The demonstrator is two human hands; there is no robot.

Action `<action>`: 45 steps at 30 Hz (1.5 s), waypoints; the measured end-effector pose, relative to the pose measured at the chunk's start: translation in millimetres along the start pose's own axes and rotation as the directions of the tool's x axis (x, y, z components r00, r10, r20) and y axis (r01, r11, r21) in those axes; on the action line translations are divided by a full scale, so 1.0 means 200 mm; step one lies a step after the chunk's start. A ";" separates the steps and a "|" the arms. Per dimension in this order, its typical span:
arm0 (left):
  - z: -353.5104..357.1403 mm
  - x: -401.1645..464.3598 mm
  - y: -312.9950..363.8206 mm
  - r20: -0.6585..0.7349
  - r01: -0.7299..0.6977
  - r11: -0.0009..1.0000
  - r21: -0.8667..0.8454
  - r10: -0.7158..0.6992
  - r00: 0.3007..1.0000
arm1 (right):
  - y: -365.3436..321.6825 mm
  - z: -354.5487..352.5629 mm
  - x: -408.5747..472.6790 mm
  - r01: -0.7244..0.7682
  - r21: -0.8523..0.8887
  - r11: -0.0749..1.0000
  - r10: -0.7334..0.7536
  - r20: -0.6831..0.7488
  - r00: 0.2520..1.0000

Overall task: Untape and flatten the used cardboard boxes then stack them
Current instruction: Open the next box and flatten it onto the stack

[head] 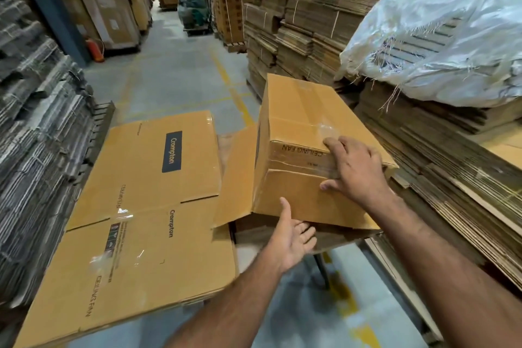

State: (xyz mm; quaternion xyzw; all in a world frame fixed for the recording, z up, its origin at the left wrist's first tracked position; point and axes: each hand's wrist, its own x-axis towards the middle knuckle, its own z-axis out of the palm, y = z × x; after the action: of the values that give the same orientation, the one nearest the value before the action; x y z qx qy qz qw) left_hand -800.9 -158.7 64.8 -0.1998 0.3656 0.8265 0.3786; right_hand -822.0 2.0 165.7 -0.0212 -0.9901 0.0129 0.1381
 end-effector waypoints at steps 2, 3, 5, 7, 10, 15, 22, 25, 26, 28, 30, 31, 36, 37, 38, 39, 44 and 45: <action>-0.01 0.00 0.02 0.017 0.024 0.999 0.034 -0.025 1.000 | 0.00 0.04 -0.01 -0.007 0.010 1.000 0.007 0.017 1.000; -0.01 -0.01 0.03 0.021 0.035 0.997 0.065 -0.036 0.999 | 0.01 0.07 -0.02 -0.003 0.001 1.000 0.003 0.043 0.999; -0.01 -0.02 0.04 0.004 0.033 0.990 0.138 -0.033 0.999 | 0.02 0.16 -0.04 0.025 -0.002 1.000 -0.025 0.155 0.988; 0.00 -0.01 0.05 -0.015 0.008 0.982 0.190 -0.005 1.000 | 0.01 0.27 -0.08 0.068 -0.013 0.998 -0.060 0.316 0.947; 0.00 0.00 0.09 -0.052 -0.041 0.970 0.239 0.055 0.997 | -0.03 0.34 -0.05 0.095 -0.038 0.995 -0.074 0.375 0.924; 0.03 0.01 0.17 -0.174 0.020 0.939 0.344 0.043 0.984 | -0.01 0.26 0.05 0.029 0.077 0.997 -0.058 0.406 0.912; 0.19 0.00 0.27 0.006 -0.125 0.189 0.974 0.533 0.846 | 0.00 0.23 0.15 -0.053 0.149 0.987 -0.017 0.431 0.902; 0.17 0.02 0.35 0.358 0.031 -0.480 0.877 0.695 0.624 | -0.01 0.21 0.20 -0.111 0.164 0.980 0.031 0.428 0.903; 0.14 0.05 0.38 0.385 0.080 -0.564 0.822 0.654 0.651 | -0.02 0.21 0.22 -0.115 0.174 0.978 0.033 0.412 0.911; 0.10 0.09 0.43 0.328 0.146 -0.643 0.752 0.557 0.763 | -0.03 0.22 0.23 -0.131 0.203 0.970 0.047 0.374 0.926; 0.06 0.14 0.46 0.277 0.176 -0.682 0.709 0.500 0.821 | -0.03 0.25 0.24 -0.148 0.227 0.963 0.068 0.329 0.942; 0.04 0.16 0.46 0.271 0.167 -0.679 0.715 0.490 0.829 | -0.03 0.27 0.24 -0.158 0.227 0.961 0.083 0.308 0.948; 0.06 0.15 0.48 0.214 0.116 -0.627 0.770 0.426 0.879 | -0.01 0.31 0.34 -0.198 0.246 0.949 0.115 0.314 0.942; 0.06 0.14 0.50 0.193 0.117 -0.621 0.775 0.410 0.892 | -0.01 0.32 0.37 -0.202 0.254 0.946 0.111 0.330 0.937; 0.07 0.14 0.51 0.174 0.119 -0.616 0.778 0.394 0.902 | -0.01 0.33 0.40 -0.203 0.258 0.944 0.109 0.339 0.935; 0.07 0.14 0.52 0.158 0.121 -0.613 0.781 0.381 0.911 | 0.00 0.35 0.42 -0.211 0.257 0.943 0.115 0.342 0.933; 0.09 0.16 0.53 0.113 0.118 -0.595 0.795 0.337 0.935 | 0.04 0.41 0.50 -0.260 0.303 0.917 0.151 0.340 0.928; 0.09 0.16 0.53 0.112 0.119 -0.596 0.794 0.336 0.935 | 0.05 0.41 0.51 -0.273 0.322 0.906 0.155 0.348 0.925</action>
State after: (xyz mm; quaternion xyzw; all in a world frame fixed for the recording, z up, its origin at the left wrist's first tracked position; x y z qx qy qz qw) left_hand -903.4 -176.0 105.0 0.1887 0.9622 0.0546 0.1887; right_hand -942.4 15.2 115.0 -0.1027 -0.9709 0.2150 -0.0221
